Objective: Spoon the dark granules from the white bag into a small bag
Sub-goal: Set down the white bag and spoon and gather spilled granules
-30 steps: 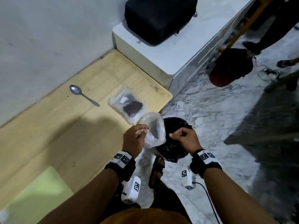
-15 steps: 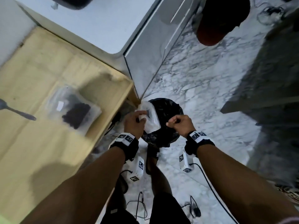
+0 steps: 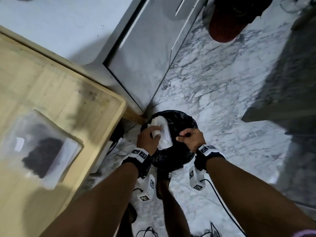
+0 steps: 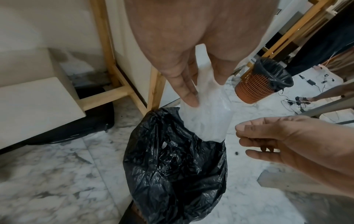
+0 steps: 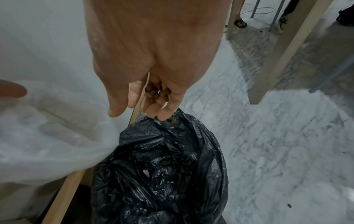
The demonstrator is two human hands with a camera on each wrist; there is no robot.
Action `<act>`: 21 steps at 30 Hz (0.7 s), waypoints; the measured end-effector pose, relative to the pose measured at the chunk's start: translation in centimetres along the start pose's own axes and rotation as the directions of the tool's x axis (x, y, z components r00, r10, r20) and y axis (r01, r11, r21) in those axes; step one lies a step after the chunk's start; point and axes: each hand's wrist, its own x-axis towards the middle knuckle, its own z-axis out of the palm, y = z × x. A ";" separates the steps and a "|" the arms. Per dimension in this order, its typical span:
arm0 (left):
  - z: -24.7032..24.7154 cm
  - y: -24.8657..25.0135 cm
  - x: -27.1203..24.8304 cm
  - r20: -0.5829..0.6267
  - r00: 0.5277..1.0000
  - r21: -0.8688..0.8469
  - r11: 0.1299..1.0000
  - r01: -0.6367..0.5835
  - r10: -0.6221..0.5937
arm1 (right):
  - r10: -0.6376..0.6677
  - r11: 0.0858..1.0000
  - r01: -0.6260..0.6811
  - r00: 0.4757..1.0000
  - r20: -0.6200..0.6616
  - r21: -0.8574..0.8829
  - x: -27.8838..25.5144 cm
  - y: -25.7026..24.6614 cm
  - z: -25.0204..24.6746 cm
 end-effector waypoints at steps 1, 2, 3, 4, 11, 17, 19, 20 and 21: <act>0.2 -0.1 0.2 0.006 1.000 0.018 1.000 0.001 -0.001 | -0.005 1.000 0.005 1.000 0.003 0.004 0.1 0.0 0.0; 0.4 -0.2 0.5 0.008 1.000 0.027 1.000 0.002 -0.002 | -0.008 1.000 0.008 1.000 0.012 0.001 0.2 0.0 0.0; 0.5 -0.1 0.6 0.014 1.000 0.035 0.999 0.005 -0.005 | -0.007 1.000 0.007 1.000 0.028 -0.005 0.3 -0.1 0.0; 0.8 0.0 0.7 0.020 1.000 0.037 0.999 0.006 -0.007 | -0.003 1.000 0.003 0.999 0.048 -0.002 0.3 0.0 0.1; 2.0 1.1 0.8 0.106 0.994 0.023 1.000 0.006 -0.008 | 0.041 0.998 -0.043 0.998 0.049 0.044 -0.5 0.1 -0.1; 2.4 1.9 0.4 0.125 0.991 0.017 0.999 0.036 -0.038 | 0.055 0.997 -0.056 0.998 0.022 0.051 -1.6 -0.1 -1.0; 2.5 2.1 0.1 0.127 0.989 -0.001 0.998 0.070 -0.069 | 0.052 0.998 -0.052 0.999 0.007 0.040 -2.2 -0.2 -1.3; 2.6 1.9 0.1 0.124 0.990 -0.032 0.996 0.078 -0.073 | 0.049 0.998 -0.049 0.999 0.007 0.042 -2.2 -0.1 -1.3; 2.4 2.0 -0.2 0.124 0.989 -0.050 0.995 0.085 -0.078 | 0.048 0.998 -0.048 0.999 0.011 0.044 -2.6 -0.3 -1.4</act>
